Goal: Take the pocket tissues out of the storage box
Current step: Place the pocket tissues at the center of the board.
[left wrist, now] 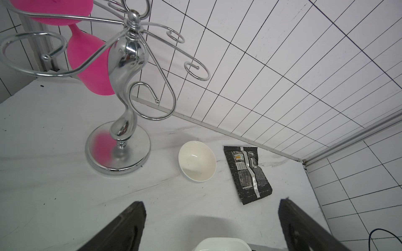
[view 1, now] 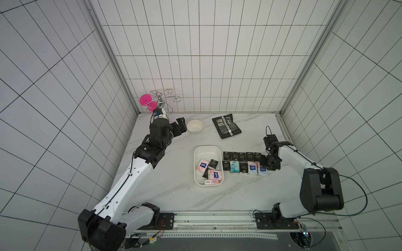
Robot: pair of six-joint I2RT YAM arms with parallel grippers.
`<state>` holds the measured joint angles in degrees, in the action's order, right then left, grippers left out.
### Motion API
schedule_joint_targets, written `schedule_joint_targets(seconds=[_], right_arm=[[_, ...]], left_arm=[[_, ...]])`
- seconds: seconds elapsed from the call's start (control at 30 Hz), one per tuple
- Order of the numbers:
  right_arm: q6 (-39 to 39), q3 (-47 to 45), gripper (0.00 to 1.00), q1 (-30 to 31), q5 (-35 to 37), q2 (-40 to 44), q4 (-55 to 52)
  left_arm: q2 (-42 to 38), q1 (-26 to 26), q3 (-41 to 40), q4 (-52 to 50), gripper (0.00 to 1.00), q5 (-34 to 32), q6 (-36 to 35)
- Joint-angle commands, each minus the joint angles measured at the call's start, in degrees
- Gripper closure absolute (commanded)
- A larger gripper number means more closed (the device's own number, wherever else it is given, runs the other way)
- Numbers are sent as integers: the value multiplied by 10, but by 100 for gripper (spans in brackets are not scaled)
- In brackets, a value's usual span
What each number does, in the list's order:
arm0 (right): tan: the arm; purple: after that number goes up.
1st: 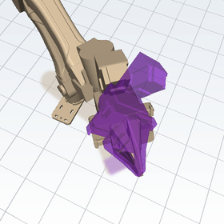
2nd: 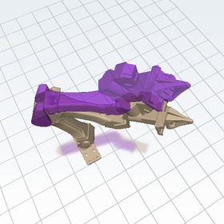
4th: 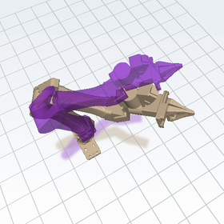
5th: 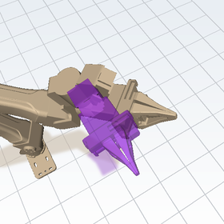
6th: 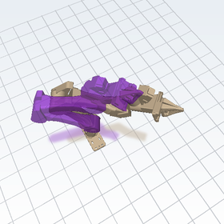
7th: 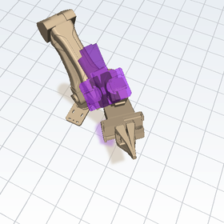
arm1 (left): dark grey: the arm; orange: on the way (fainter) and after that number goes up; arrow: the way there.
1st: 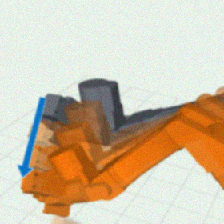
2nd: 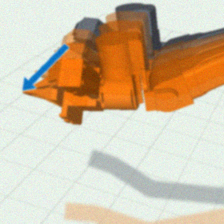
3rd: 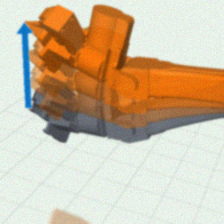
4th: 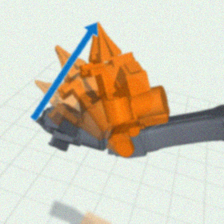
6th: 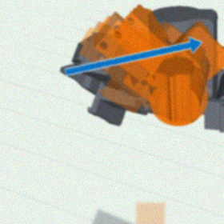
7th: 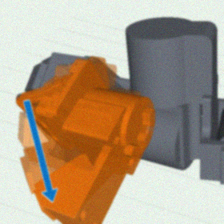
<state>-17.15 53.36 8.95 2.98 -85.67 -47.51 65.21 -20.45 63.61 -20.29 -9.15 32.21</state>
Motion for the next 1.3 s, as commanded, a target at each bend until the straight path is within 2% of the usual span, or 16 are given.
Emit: schedule_joint_targets(seconds=[0.0,0.17,0.33,0.5,0.93,1.27], right_arm=[[6,24,73,-9,15,-6,-2],[-9,26,73,-16,38,3,-2],[-34,12,74,-49,36,37,18],[-41,13,75,-73,14,13,21],[-47,-10,75,-77,-36,-32,52],[-53,-22,75,-76,-62,-29,80]], left_arm=[[-11,2,-2,15,1,3,2],[-14,2,-2,11,1,1,2],[-16,2,-2,10,1,2,2],[-18,2,-2,10,1,2,3],[-15,2,-1,9,1,-1,1],[-11,2,1,9,1,-1,2]])
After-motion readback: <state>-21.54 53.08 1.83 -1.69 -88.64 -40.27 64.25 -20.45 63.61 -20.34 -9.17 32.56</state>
